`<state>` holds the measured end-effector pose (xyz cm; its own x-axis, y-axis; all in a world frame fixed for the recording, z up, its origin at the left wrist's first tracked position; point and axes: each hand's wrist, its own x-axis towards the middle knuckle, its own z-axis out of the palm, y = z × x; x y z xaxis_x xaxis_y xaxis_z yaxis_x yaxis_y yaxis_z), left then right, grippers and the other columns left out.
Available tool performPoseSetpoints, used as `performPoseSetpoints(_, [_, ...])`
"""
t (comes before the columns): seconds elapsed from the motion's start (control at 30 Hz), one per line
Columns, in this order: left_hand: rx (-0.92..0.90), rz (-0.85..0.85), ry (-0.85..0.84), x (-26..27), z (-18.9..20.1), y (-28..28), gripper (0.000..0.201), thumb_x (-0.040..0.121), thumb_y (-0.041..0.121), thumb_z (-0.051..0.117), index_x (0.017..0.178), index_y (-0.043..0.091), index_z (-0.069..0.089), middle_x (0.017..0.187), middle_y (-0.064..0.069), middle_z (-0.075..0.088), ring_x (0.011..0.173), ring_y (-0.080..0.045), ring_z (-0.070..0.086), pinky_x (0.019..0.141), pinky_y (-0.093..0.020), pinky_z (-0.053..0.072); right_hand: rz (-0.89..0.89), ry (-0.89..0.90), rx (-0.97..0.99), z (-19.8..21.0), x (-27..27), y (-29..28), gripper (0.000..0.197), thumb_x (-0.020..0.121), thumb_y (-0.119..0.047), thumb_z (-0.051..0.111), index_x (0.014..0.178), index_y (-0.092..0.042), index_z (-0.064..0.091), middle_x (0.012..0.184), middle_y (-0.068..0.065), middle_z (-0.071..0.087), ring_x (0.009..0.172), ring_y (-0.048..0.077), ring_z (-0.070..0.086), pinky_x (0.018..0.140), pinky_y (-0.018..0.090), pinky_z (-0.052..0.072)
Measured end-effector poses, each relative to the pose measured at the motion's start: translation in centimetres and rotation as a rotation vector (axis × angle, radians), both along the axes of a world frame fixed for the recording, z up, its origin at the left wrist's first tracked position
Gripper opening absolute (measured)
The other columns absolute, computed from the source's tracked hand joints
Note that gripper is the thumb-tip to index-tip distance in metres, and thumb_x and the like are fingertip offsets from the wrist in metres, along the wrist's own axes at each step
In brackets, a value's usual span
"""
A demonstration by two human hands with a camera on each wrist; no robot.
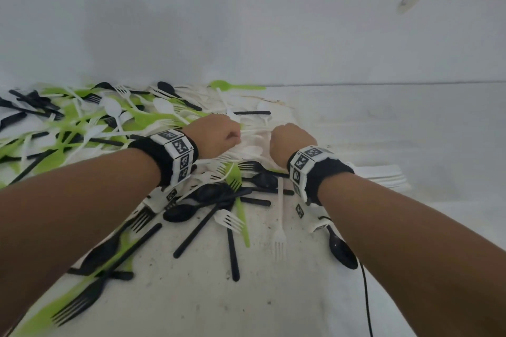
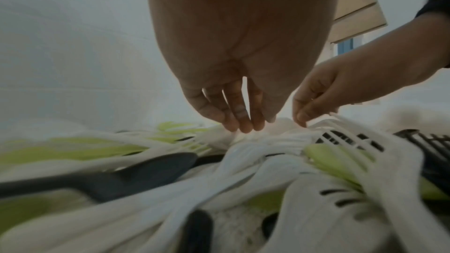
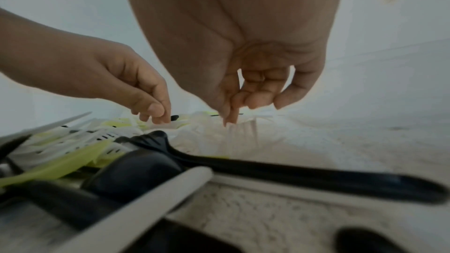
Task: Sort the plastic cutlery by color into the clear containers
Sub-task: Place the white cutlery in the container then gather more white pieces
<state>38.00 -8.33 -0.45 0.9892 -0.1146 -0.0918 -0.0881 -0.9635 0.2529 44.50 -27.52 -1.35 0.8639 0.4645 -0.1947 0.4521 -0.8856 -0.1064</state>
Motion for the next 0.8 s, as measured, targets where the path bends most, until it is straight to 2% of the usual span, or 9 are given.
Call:
performPoseSetpoints(0.03, [0.022, -0.014, 0.031, 0.4, 0.0, -0.3, 0.023, 0.102, 0.033, 0.053, 0.097, 0.016, 0.069, 0.092, 0.000, 0.064, 0.089, -0.021, 0.059, 0.083, -0.038, 0.048, -0.006, -0.016, -0.014, -0.1, 0.1, 0.0, 0.015, 0.098, -0.021, 0.046, 0.102, -0.015, 0.059, 0.116, 0.009, 0.060, 0.098, 0.032, 0.061, 0.084, 0.039, 0.051])
performPoseSetpoints(0.17, [0.058, -0.049, 0.136, 1.5, -0.3, -1.7, 0.024, 0.102, 0.031, 0.054, 0.113, 0.017, 0.070, 0.104, 0.002, 0.067, 0.102, -0.022, 0.064, 0.089, -0.034, 0.049, -0.036, 0.045, -0.079, -0.7, 0.3, -0.6, 0.036, 0.102, -0.038, 0.045, 0.131, -0.019, 0.054, 0.130, 0.010, 0.050, 0.117, 0.033, 0.056, 0.092, 0.042, 0.048])
performPoseSetpoints(0.33, [-0.064, -0.001, 0.286, 2.1, 0.2, -1.6, 0.026, 0.096, 0.026, 0.065, 0.122, 0.022, 0.069, 0.114, 0.005, 0.067, 0.108, -0.017, 0.063, 0.095, -0.030, 0.049, -0.043, 0.059, -0.044, -0.7, 0.3, -0.3, 0.041, 0.094, -0.042, 0.053, 0.132, -0.026, 0.055, 0.130, 0.008, 0.050, 0.118, 0.030, 0.055, 0.098, 0.044, 0.049])
performPoseSetpoints(0.43, [-0.118, 0.003, 0.326, 2.2, 0.5, -1.3, 0.025, 0.092, 0.027, 0.073, 0.117, 0.021, 0.072, 0.108, 0.008, 0.069, 0.102, -0.014, 0.064, 0.095, -0.030, 0.050, -0.045, 0.125, 0.022, -0.6, 0.4, 0.2, 0.049, 0.086, -0.048, 0.059, 0.128, -0.023, 0.055, 0.123, 0.005, 0.057, 0.108, 0.028, 0.060, 0.092, 0.043, 0.053])
performPoseSetpoints(0.5, [-0.134, -0.003, 0.336, 2.3, 0.4, -1.3, 0.017, 0.092, 0.026, 0.074, 0.108, 0.021, 0.075, 0.099, 0.012, 0.069, 0.096, -0.011, 0.065, 0.089, -0.026, 0.050, -0.030, 0.146, 0.010, -0.5, 0.5, 0.4, 0.041, 0.084, -0.044, 0.064, 0.117, -0.021, 0.056, 0.111, 0.002, 0.059, 0.098, 0.024, 0.061, 0.084, 0.037, 0.054])
performPoseSetpoints(0.6, [-0.132, -0.029, 0.331, 2.3, -0.1, -1.5, 0.007, 0.093, 0.024, 0.072, 0.098, 0.021, 0.075, 0.094, 0.011, 0.070, 0.094, -0.013, 0.067, 0.082, -0.024, 0.050, -0.030, 0.116, -0.022, -0.3, 0.9, 0.7, 0.020, 0.086, -0.035, 0.064, 0.080, -0.019, 0.054, 0.084, 0.000, 0.058, 0.081, 0.024, 0.061, 0.066, 0.030, 0.048])
performPoseSetpoints(0.63, [-0.134, -0.035, 0.321, 2.2, -0.3, -1.5, 0.007, 0.094, 0.023, 0.070, 0.098, 0.020, 0.075, 0.094, 0.011, 0.070, 0.094, -0.014, 0.066, 0.081, -0.024, 0.049, -0.030, 0.107, -0.029, -0.2, 0.9, 0.7, 0.022, 0.087, -0.033, 0.062, 0.074, -0.019, 0.052, 0.081, 0.001, 0.058, 0.078, 0.025, 0.061, 0.067, 0.030, 0.048])
performPoseSetpoints(0.7, [-0.164, -0.016, 0.264, 1.8, -0.1, -1.5, 0.010, 0.099, 0.023, 0.060, 0.102, 0.018, 0.069, 0.092, 0.010, 0.065, 0.089, -0.015, 0.063, 0.074, -0.024, 0.047, -0.038, 0.077, -0.043, -0.1, 0.9, 0.6, 0.019, 0.090, -0.033, 0.057, 0.078, -0.019, 0.058, 0.085, 0.001, 0.062, 0.081, 0.025, 0.062, 0.076, 0.032, 0.047])
performPoseSetpoints(0.8, [-0.414, 0.088, 0.100, 0.8, 1.0, -1.3, 0.012, 0.107, 0.028, 0.046, 0.107, 0.018, 0.052, 0.087, -0.002, 0.061, 0.073, -0.020, 0.053, 0.064, -0.029, 0.044, -0.036, 0.085, 0.001, -0.1, 0.6, 0.3, 0.021, 0.091, -0.041, 0.054, 0.090, -0.022, 0.062, 0.092, -0.002, 0.065, 0.089, 0.024, 0.061, 0.085, 0.037, 0.046])
